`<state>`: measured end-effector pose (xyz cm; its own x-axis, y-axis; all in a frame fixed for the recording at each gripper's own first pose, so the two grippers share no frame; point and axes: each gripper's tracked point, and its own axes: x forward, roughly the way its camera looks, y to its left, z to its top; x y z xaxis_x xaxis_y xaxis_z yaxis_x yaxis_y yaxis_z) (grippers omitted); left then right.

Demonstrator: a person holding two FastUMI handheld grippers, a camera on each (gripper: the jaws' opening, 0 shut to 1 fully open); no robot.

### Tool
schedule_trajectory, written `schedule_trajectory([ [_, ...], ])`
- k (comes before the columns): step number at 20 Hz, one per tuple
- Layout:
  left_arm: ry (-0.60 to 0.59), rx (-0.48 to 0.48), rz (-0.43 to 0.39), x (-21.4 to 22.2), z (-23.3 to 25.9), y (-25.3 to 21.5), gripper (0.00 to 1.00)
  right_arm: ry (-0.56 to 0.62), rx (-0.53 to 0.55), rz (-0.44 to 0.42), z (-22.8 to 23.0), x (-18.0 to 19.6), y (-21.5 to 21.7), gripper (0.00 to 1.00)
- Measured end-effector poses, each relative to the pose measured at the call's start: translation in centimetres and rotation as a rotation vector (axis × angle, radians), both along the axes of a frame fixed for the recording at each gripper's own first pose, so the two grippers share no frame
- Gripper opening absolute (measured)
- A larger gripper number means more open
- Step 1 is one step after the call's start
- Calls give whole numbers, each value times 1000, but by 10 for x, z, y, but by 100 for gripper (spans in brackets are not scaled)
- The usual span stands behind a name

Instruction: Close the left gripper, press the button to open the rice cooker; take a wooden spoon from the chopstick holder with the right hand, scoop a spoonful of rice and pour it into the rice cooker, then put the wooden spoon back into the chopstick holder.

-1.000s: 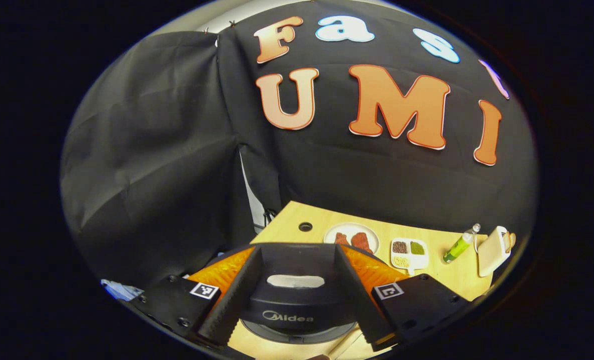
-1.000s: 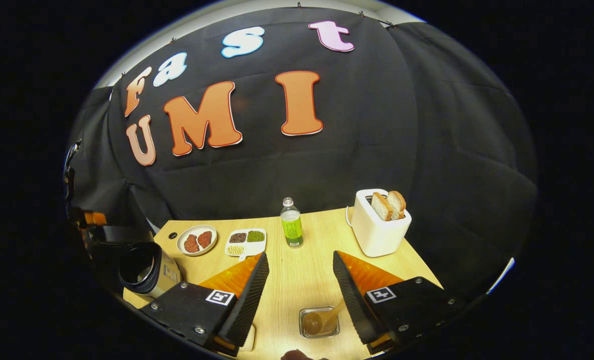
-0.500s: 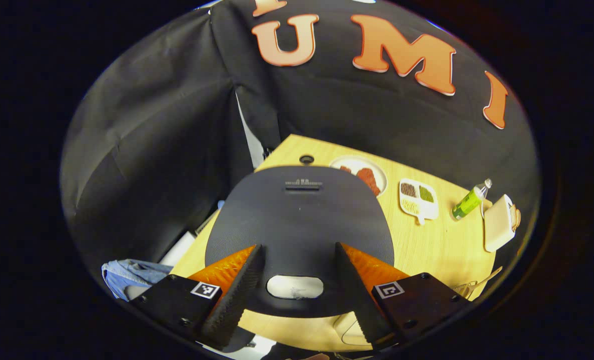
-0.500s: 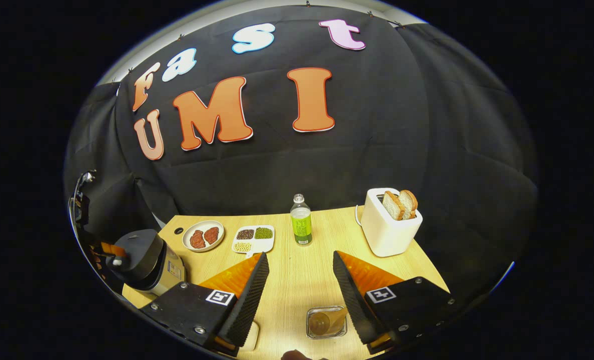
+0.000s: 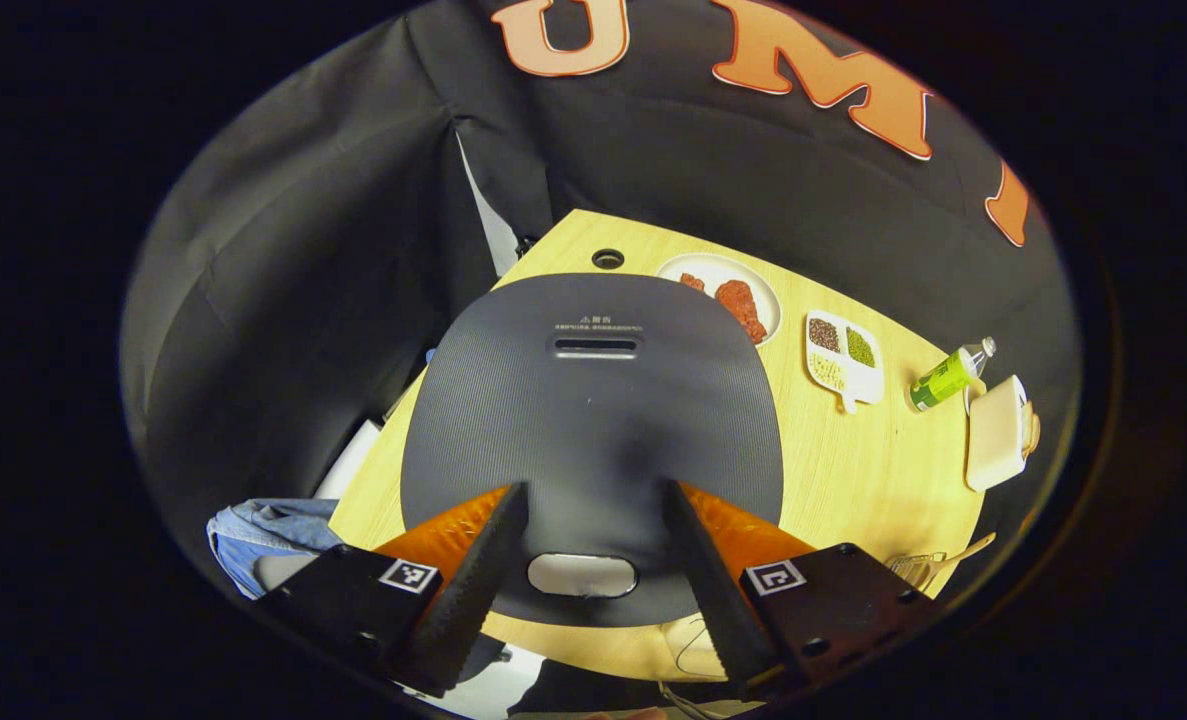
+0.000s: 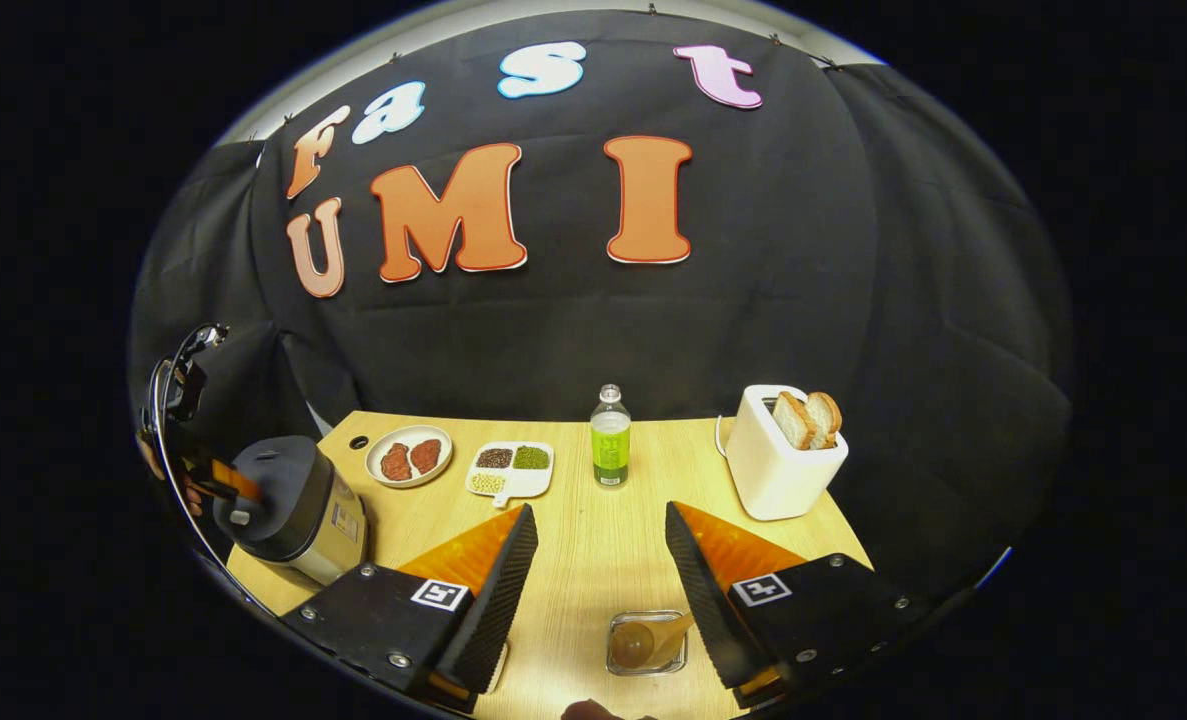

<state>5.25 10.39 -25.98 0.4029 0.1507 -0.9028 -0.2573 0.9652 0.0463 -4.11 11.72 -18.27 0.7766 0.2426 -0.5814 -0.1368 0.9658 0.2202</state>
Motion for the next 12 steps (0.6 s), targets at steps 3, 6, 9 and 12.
schedule_trajectory([
  [3,-103,33,4,5,3,1,97,-26,7,3,12,4,2,81],
  [6,-191,18,-31,9,11,-10,96,-80,7,0,34,12,0,81],
  [9,-372,64,-81,30,52,-14,95,-141,13,-4,58,20,2,81],
  [12,-549,110,-144,40,106,-29,96,-204,17,1,83,25,4,81],
])
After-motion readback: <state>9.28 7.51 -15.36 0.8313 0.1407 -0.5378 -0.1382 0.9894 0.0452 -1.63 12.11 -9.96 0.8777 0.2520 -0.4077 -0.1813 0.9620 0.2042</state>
